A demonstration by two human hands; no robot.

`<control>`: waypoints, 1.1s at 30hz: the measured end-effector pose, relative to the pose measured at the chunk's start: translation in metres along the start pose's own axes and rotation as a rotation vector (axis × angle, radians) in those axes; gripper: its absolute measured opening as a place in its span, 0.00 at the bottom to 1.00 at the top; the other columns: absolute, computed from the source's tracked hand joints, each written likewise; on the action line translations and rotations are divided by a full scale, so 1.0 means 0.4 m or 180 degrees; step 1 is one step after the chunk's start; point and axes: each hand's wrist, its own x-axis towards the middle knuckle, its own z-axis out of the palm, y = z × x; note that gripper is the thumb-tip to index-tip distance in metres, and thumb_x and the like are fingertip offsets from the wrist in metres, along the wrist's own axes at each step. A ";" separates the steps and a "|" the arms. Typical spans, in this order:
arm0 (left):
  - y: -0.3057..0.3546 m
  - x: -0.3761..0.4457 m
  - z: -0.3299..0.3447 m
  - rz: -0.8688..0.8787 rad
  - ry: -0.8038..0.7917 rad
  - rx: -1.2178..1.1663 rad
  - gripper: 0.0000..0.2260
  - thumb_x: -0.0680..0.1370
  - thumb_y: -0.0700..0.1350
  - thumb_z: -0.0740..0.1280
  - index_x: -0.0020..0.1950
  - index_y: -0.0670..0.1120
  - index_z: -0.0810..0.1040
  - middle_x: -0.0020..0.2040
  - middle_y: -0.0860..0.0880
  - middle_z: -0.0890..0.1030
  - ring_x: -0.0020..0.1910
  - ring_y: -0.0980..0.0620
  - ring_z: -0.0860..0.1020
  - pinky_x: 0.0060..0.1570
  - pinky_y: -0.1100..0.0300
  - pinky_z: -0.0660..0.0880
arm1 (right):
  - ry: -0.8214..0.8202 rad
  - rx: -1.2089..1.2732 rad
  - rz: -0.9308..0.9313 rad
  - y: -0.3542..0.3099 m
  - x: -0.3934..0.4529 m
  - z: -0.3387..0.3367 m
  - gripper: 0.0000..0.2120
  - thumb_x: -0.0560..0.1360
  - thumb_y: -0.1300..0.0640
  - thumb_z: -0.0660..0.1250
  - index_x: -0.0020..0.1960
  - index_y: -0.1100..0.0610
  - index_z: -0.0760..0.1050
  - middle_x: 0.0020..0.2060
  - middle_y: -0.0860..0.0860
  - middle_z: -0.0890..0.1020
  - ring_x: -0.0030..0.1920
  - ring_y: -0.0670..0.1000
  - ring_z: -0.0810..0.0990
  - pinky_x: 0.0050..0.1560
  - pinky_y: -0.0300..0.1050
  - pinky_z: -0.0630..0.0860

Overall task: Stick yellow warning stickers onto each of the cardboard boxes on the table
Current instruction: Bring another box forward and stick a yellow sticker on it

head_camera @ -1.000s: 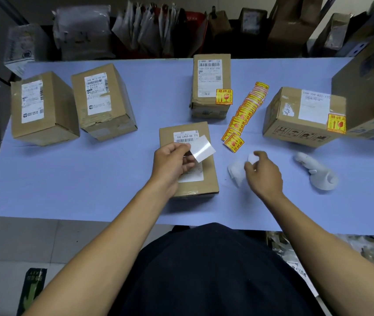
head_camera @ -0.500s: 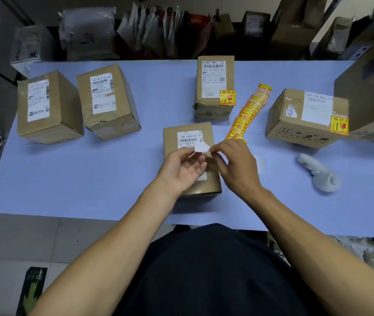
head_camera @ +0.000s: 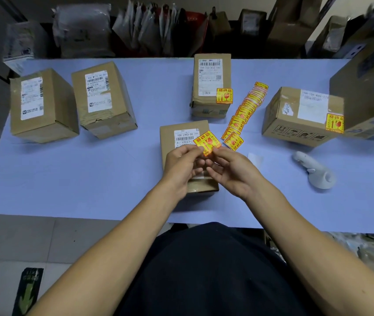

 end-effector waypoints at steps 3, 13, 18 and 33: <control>-0.001 0.003 -0.003 0.0123 0.0029 0.0154 0.07 0.78 0.40 0.70 0.40 0.47 0.79 0.31 0.51 0.80 0.31 0.55 0.78 0.31 0.64 0.74 | -0.0076 -0.0202 -0.0239 0.002 -0.009 -0.015 0.11 0.78 0.62 0.67 0.38 0.54 0.80 0.38 0.53 0.84 0.38 0.49 0.85 0.38 0.40 0.82; 0.004 0.003 -0.020 0.0414 -0.0344 0.0752 0.09 0.78 0.39 0.70 0.38 0.47 0.78 0.34 0.48 0.80 0.27 0.54 0.76 0.25 0.64 0.72 | 0.0339 -0.0961 -0.0589 -0.027 -0.020 -0.068 0.11 0.78 0.50 0.69 0.57 0.54 0.78 0.47 0.51 0.84 0.45 0.50 0.83 0.43 0.43 0.81; 0.001 0.006 -0.046 0.0245 -0.0581 0.1104 0.09 0.77 0.39 0.71 0.38 0.47 0.79 0.31 0.48 0.80 0.25 0.55 0.76 0.24 0.65 0.70 | 0.0077 -0.1512 -0.0569 -0.032 -0.016 -0.075 0.03 0.77 0.58 0.70 0.44 0.54 0.79 0.29 0.45 0.80 0.31 0.44 0.78 0.39 0.40 0.78; -0.024 0.007 -0.036 0.0750 -0.0391 0.3701 0.07 0.74 0.45 0.68 0.36 0.47 0.81 0.35 0.49 0.84 0.41 0.46 0.82 0.45 0.50 0.80 | 0.0705 -0.2823 -0.0878 0.059 0.008 -0.117 0.06 0.73 0.57 0.73 0.38 0.57 0.81 0.34 0.53 0.82 0.35 0.49 0.78 0.36 0.44 0.78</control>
